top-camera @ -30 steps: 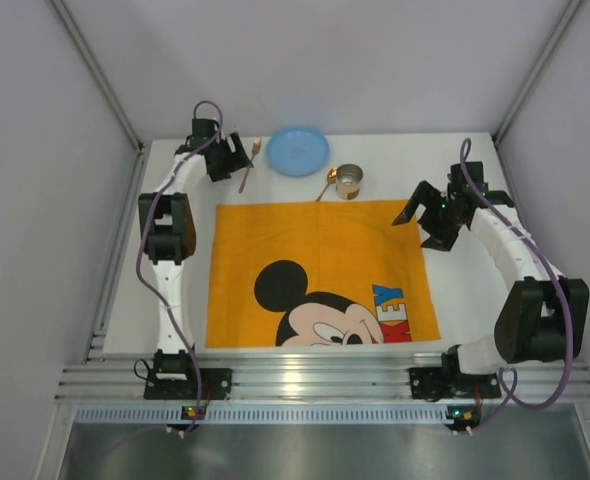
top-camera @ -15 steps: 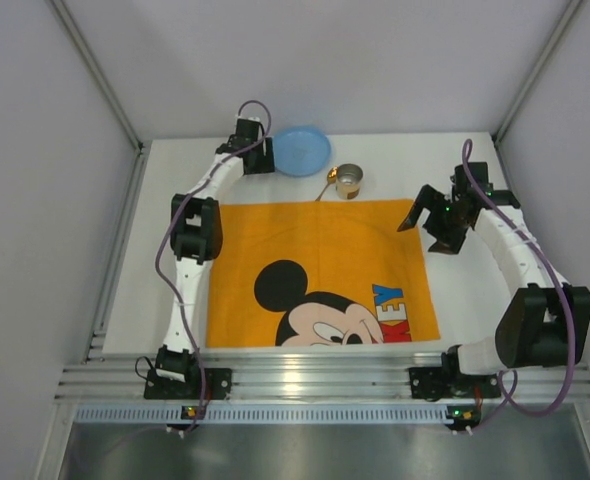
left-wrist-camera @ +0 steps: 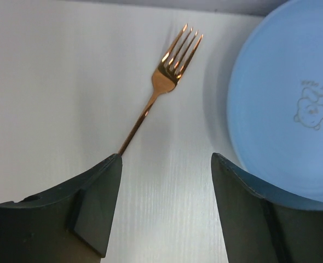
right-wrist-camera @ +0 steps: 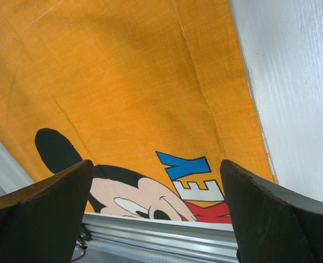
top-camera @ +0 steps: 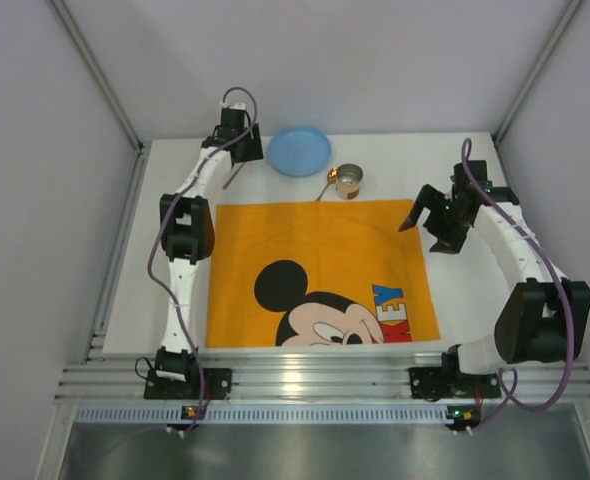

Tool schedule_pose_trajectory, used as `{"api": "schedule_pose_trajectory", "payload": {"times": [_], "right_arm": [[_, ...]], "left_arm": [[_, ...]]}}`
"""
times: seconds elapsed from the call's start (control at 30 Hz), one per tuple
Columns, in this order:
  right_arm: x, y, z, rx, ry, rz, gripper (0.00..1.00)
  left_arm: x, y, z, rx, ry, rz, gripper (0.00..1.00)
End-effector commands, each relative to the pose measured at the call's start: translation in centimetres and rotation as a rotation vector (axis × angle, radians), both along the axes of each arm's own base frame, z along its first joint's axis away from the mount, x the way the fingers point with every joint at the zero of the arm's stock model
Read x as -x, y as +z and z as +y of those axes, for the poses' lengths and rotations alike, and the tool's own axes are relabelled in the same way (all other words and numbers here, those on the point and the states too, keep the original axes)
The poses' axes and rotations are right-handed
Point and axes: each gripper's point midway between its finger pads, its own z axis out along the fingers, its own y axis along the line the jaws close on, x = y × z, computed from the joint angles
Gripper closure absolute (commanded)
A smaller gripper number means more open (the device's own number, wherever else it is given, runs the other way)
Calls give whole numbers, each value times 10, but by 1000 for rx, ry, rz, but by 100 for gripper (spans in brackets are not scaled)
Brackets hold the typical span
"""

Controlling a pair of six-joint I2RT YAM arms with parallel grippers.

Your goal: Set the dinner table for one person

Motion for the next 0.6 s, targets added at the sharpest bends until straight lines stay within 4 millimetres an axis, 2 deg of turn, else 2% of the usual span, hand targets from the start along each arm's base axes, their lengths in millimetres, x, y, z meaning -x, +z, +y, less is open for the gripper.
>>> {"api": "schedule_pose_trajectory", "payload": {"times": [0.0,0.1,0.23,0.57], "right_arm": [[-15,12,-3,-3,-25,-38,0],[-18,10,-3,-5,-33,-38,0],[-25,12,-2,-10,-32,-45,0],[-28,3,0,-15,-26,-11,0]], "left_arm": [[-24,103,17,83,10,-230,28],[-27,96,29,51,21,-231,27],[-30,66,39,65,11,-183,25],[-26,27,15,124,-117,-114,28]]}}
